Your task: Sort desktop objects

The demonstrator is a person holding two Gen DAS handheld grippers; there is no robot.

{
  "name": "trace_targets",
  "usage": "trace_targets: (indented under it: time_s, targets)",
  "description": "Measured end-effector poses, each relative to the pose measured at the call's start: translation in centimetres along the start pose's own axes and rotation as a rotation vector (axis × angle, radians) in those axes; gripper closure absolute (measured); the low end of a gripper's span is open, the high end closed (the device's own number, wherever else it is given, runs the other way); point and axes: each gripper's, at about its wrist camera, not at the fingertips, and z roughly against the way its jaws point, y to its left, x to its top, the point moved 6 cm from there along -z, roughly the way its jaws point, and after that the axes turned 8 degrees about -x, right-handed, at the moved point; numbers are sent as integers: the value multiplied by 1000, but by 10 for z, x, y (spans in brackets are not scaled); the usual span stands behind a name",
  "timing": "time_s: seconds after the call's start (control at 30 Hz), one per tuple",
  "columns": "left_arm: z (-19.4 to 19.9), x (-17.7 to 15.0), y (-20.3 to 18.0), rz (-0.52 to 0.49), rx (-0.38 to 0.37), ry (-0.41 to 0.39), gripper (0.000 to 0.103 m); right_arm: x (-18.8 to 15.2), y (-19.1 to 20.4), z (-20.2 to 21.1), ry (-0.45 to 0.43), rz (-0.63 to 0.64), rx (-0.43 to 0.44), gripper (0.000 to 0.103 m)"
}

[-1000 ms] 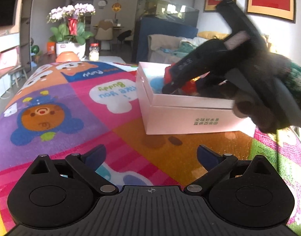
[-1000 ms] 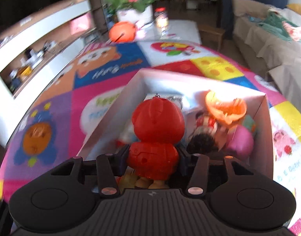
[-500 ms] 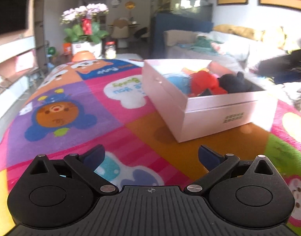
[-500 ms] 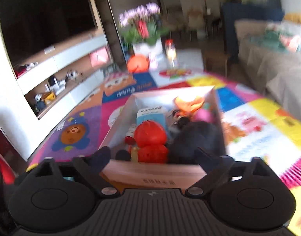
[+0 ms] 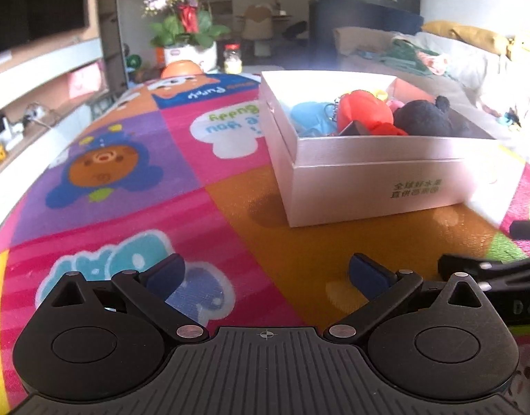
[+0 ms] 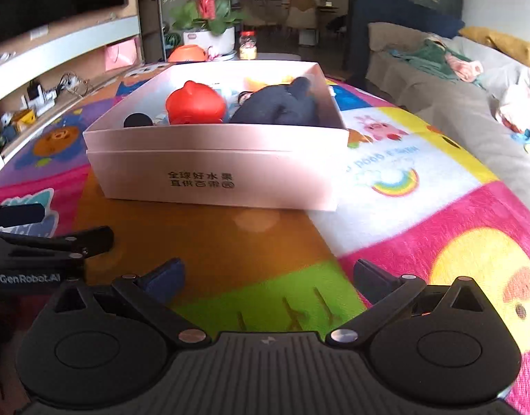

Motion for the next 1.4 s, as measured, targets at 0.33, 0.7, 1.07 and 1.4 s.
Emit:
trace_targets:
  time_s: [0.33, 0.7, 1.07, 1.4]
  targets:
    - [-3, 1, 2, 34, 3, 2, 0, -6, 0, -3, -60, -41, -14, 0]
    - [-3, 1, 1, 39, 0, 3, 0, -7, 0, -3, -66, -41, -19, 0]
    - [-3, 1, 1, 39, 1, 3, 0, -7, 1, -3, -66, -41, -19, 0]
    - [-4, 1, 1, 40, 1, 3, 0, -7, 0, -3, -66, -41, -19, 0]
